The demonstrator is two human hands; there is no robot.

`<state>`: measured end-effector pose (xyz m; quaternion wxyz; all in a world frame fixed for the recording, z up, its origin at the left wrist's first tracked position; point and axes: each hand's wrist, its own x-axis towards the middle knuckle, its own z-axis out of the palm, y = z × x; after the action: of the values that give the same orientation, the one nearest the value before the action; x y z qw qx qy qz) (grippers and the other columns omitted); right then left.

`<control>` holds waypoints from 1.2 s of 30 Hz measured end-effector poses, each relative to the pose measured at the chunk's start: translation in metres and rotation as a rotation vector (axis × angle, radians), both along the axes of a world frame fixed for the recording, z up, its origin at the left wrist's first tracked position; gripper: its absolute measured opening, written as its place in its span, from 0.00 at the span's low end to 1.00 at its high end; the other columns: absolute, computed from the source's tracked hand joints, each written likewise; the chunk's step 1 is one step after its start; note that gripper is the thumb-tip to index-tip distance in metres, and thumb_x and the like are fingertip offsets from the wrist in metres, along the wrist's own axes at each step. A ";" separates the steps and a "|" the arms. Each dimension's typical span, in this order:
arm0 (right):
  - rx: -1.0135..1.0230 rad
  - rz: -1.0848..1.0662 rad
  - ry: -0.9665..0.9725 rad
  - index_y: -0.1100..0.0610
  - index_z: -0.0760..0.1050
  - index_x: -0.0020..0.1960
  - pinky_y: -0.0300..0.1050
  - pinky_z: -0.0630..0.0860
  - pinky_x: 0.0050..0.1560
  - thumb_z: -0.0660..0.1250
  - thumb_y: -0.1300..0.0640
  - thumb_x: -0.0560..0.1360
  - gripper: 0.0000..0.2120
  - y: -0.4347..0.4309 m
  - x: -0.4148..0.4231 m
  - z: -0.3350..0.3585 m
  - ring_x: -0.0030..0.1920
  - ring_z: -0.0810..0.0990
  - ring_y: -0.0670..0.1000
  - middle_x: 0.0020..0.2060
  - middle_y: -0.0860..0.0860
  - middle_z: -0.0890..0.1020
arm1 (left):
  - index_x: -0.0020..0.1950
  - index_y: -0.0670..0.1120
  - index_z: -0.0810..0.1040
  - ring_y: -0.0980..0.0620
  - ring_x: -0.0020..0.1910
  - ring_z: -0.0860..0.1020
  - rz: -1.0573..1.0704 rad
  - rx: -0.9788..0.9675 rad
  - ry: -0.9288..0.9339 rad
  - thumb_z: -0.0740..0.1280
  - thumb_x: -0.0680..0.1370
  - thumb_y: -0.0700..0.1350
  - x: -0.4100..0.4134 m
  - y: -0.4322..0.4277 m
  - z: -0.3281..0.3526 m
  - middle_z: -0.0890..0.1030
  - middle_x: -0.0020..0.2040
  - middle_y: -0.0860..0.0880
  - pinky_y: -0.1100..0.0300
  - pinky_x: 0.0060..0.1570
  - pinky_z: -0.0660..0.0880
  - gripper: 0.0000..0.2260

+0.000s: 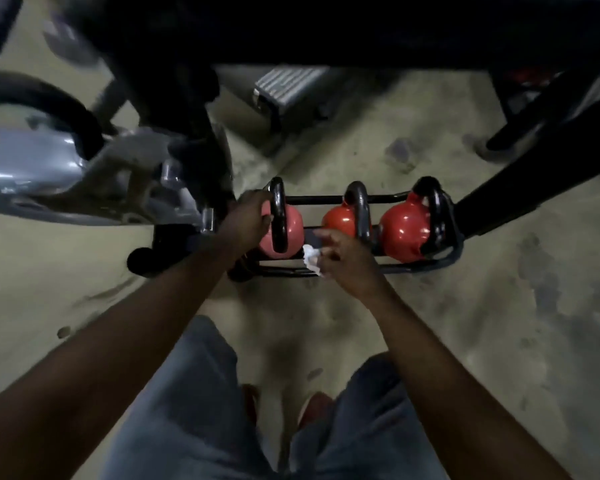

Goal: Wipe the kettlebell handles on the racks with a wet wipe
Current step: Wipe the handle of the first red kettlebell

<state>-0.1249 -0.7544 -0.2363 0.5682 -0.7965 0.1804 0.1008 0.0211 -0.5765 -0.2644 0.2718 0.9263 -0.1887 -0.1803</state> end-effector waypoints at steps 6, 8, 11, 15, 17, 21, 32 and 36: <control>-0.028 0.058 -0.196 0.53 0.82 0.57 0.46 0.82 0.46 0.74 0.58 0.73 0.12 -0.001 0.050 -0.092 0.47 0.85 0.48 0.48 0.49 0.85 | 0.74 0.49 0.69 0.47 0.67 0.72 0.215 -0.308 -0.080 0.69 0.78 0.50 0.041 -0.029 -0.077 0.75 0.69 0.43 0.63 0.61 0.65 0.25; -0.089 0.043 -0.302 0.51 0.82 0.57 0.47 0.82 0.50 0.75 0.56 0.72 0.13 0.001 0.060 -0.106 0.47 0.84 0.47 0.49 0.46 0.84 | 0.73 0.51 0.72 0.51 0.68 0.73 0.276 -0.397 -0.051 0.69 0.78 0.51 0.054 -0.032 -0.089 0.76 0.69 0.48 0.65 0.62 0.66 0.23; -0.286 0.033 -0.518 0.51 0.83 0.56 0.42 0.80 0.49 0.75 0.57 0.72 0.13 0.008 0.067 -0.122 0.46 0.80 0.42 0.47 0.44 0.79 | 0.68 0.53 0.76 0.51 0.65 0.76 0.283 -0.446 0.034 0.72 0.74 0.53 0.069 -0.033 -0.101 0.79 0.66 0.50 0.58 0.67 0.70 0.23; -0.566 0.078 -0.651 0.55 0.83 0.52 0.48 0.77 0.37 0.72 0.54 0.76 0.07 0.029 0.056 -0.136 0.41 0.77 0.47 0.43 0.49 0.75 | 0.61 0.53 0.82 0.52 0.55 0.82 0.309 -0.532 0.129 0.71 0.64 0.59 0.071 -0.032 -0.101 0.83 0.57 0.52 0.49 0.59 0.78 0.26; -0.757 0.144 -0.712 0.56 0.82 0.49 0.50 0.74 0.33 0.71 0.55 0.77 0.05 0.037 0.051 -0.137 0.39 0.74 0.49 0.40 0.50 0.74 | 0.60 0.50 0.83 0.52 0.57 0.81 0.304 -0.546 0.119 0.72 0.68 0.55 0.066 -0.032 -0.094 0.83 0.58 0.51 0.50 0.60 0.77 0.22; -0.860 0.093 -0.773 0.57 0.81 0.46 0.43 0.69 0.38 0.71 0.57 0.75 0.03 0.046 0.063 -0.127 0.42 0.71 0.50 0.39 0.51 0.72 | 0.58 0.47 0.83 0.52 0.55 0.82 0.308 -0.592 0.113 0.74 0.73 0.48 0.065 -0.033 -0.092 0.84 0.55 0.50 0.48 0.59 0.77 0.15; -0.991 0.105 -0.736 0.58 0.80 0.49 0.46 0.72 0.35 0.69 0.62 0.76 0.03 0.065 0.047 -0.148 0.41 0.70 0.50 0.41 0.52 0.73 | 0.56 0.44 0.84 0.46 0.51 0.83 0.319 -0.662 0.150 0.75 0.73 0.44 0.066 -0.032 -0.095 0.84 0.48 0.48 0.46 0.54 0.80 0.13; -0.654 0.044 -0.694 0.58 0.83 0.50 0.45 0.76 0.41 0.71 0.62 0.76 0.04 0.051 0.041 -0.151 0.44 0.76 0.49 0.44 0.51 0.74 | 0.53 0.46 0.85 0.46 0.51 0.83 0.312 -0.673 0.157 0.75 0.72 0.45 0.064 -0.032 -0.093 0.84 0.48 0.48 0.45 0.54 0.80 0.11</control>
<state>-0.0838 -0.7035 -0.3870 0.3121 -0.9238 -0.0146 -0.2213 0.0849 -0.6083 -0.3576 0.5988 0.7861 -0.0724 -0.1352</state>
